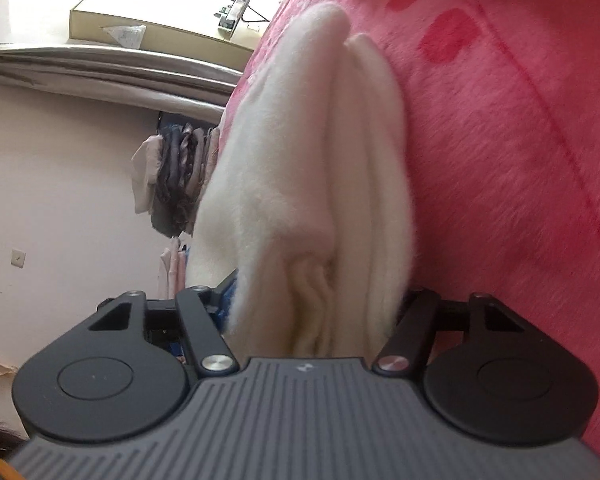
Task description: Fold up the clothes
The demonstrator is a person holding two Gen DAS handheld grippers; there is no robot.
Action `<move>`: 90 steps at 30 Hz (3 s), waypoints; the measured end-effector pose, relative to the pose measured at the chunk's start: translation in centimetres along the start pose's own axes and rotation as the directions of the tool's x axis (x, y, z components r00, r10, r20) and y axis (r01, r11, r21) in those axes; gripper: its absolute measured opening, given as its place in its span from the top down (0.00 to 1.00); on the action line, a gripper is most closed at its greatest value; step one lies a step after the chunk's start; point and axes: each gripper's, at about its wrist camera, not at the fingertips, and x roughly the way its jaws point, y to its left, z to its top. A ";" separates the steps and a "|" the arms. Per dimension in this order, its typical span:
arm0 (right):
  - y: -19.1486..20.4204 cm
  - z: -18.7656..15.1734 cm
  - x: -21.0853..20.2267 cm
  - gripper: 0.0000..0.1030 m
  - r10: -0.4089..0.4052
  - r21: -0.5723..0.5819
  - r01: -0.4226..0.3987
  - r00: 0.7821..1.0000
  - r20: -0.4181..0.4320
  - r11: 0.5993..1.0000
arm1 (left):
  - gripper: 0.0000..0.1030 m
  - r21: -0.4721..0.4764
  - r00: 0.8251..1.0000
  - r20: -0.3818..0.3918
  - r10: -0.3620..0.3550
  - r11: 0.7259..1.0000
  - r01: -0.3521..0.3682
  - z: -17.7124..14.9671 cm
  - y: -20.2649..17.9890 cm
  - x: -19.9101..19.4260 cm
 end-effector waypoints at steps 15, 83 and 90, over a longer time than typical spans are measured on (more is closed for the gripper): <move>2.8 -9.9 1.2 0.34 -0.023 -0.038 0.016 0.977 -0.211 0.999 | 0.30 0.043 0.984 -0.036 0.173 0.984 -0.172 -9.9 0.0 -10.6; 14.5 -3.9 21.4 0.80 -0.426 -0.857 0.360 0.885 0.188 0.369 | 0.32 0.707 0.958 0.134 0.252 0.653 -0.270 -16.1 -8.8 -5.7; 15.7 -3.7 14.4 0.79 -0.421 -0.788 0.424 0.877 0.233 0.446 | 0.32 0.708 0.955 0.126 0.268 0.650 -0.276 -16.1 -9.2 -6.0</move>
